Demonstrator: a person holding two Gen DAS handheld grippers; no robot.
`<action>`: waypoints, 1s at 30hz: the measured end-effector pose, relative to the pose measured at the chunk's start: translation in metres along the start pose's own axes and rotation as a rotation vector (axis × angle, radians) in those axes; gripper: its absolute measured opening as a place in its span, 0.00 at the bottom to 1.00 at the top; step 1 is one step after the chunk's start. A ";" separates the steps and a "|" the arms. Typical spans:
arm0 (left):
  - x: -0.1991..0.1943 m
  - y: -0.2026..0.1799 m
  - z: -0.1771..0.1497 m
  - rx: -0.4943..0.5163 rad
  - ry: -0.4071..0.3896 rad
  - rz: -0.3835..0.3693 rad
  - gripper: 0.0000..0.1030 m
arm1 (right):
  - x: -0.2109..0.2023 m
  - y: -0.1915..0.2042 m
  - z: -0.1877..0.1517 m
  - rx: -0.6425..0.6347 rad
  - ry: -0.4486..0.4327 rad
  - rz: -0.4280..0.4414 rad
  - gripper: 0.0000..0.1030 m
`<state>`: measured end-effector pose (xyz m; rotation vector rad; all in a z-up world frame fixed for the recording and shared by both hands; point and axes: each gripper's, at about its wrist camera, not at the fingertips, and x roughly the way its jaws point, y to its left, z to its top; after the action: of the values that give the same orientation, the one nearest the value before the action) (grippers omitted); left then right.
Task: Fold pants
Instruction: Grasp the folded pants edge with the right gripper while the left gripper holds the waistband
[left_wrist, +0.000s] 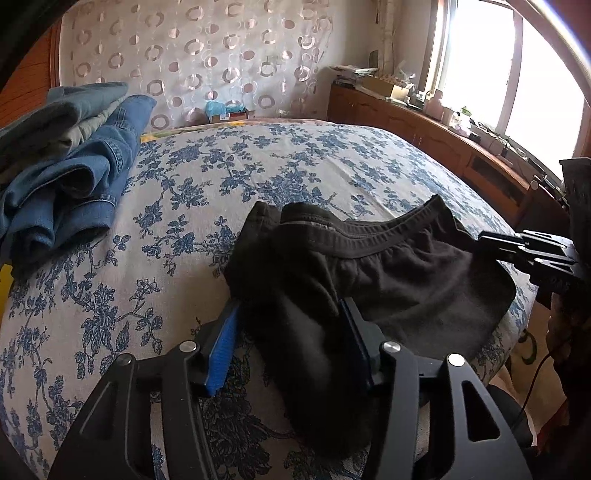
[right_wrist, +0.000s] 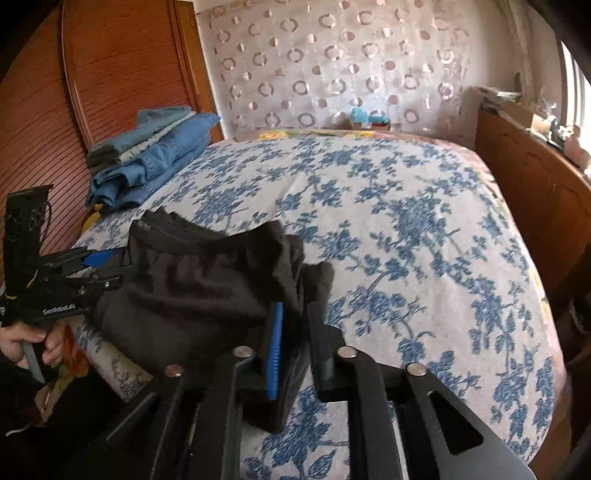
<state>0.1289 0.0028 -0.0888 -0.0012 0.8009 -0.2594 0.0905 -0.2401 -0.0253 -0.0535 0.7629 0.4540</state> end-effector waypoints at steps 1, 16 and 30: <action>0.000 0.000 -0.001 0.001 -0.003 0.000 0.53 | 0.000 -0.001 0.001 0.005 -0.004 -0.006 0.30; -0.002 0.001 -0.005 -0.015 -0.032 -0.004 0.53 | 0.029 0.014 -0.001 -0.032 -0.037 -0.075 0.53; 0.008 0.021 0.019 -0.091 0.042 -0.025 0.53 | 0.029 0.017 -0.009 -0.054 -0.063 -0.079 0.53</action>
<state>0.1525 0.0192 -0.0828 -0.0917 0.8546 -0.2468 0.0959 -0.2158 -0.0498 -0.1189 0.6839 0.3998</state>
